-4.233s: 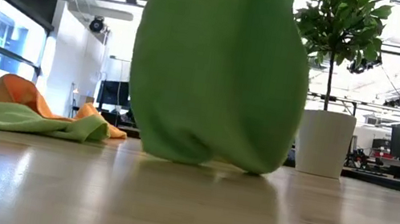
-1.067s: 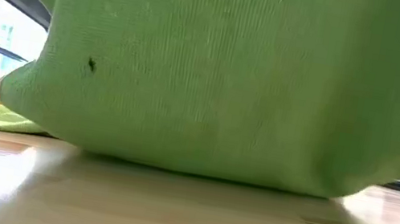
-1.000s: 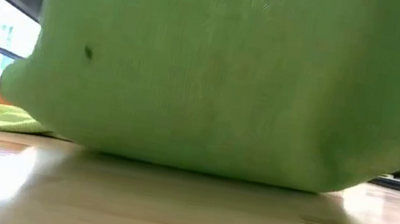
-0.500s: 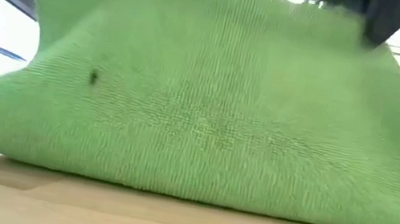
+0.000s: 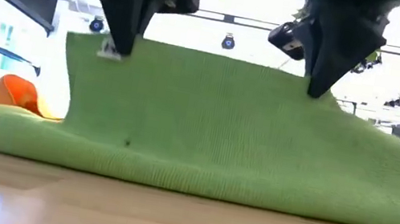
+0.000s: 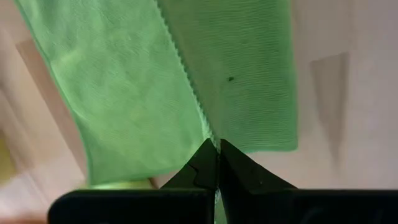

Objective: Fold microfiber towels
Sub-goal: Fold the right green microfiber towel

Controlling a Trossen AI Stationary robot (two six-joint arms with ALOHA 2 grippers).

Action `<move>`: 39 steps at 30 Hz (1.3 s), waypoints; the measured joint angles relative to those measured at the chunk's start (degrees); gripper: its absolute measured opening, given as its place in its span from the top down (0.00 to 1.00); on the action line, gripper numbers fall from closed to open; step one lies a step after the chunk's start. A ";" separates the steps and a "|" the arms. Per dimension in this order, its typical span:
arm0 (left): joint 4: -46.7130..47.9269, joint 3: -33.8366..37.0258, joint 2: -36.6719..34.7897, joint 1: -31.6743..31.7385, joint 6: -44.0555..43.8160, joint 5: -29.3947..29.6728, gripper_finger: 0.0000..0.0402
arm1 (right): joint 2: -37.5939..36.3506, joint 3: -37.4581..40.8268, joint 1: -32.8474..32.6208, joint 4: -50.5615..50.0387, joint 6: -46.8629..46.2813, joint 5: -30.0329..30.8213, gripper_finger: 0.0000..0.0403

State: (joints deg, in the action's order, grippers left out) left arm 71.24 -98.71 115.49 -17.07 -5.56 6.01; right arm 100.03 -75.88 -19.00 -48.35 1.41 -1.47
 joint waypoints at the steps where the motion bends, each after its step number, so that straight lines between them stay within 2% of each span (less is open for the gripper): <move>1: -0.42 0.75 -0.05 0.21 1.22 0.82 1.00 | 0.26 0.00 0.29 -0.07 0.96 0.38 1.00; 4: -2.57 2.92 -0.07 0.58 3.43 4.13 1.00 | 0.31 0.59 0.86 -0.26 3.79 2.64 1.00; 11: -6.31 5.40 -0.07 2.56 5.63 7.78 1.00 | 0.15 7.44 4.45 4.84 6.20 2.97 1.00; 17: -6.52 7.88 -0.09 5.02 5.28 7.47 1.00 | 0.11 9.79 7.20 8.54 10.75 4.65 1.00; 25: -6.11 10.19 -0.09 7.72 4.31 10.64 1.00 | 0.13 10.21 11.17 9.75 16.69 5.64 1.00; 34: -8.32 13.61 -0.09 9.33 4.26 11.24 1.00 | 0.41 10.16 14.15 11.12 16.83 5.45 0.99; 39: -7.27 13.76 -0.09 9.67 4.23 12.45 0.97 | 0.43 10.38 14.16 9.11 14.22 4.22 0.91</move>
State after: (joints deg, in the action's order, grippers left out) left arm 63.97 -84.96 115.39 -7.40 -1.33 18.45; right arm 100.45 -65.49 -4.84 -39.25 15.63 2.76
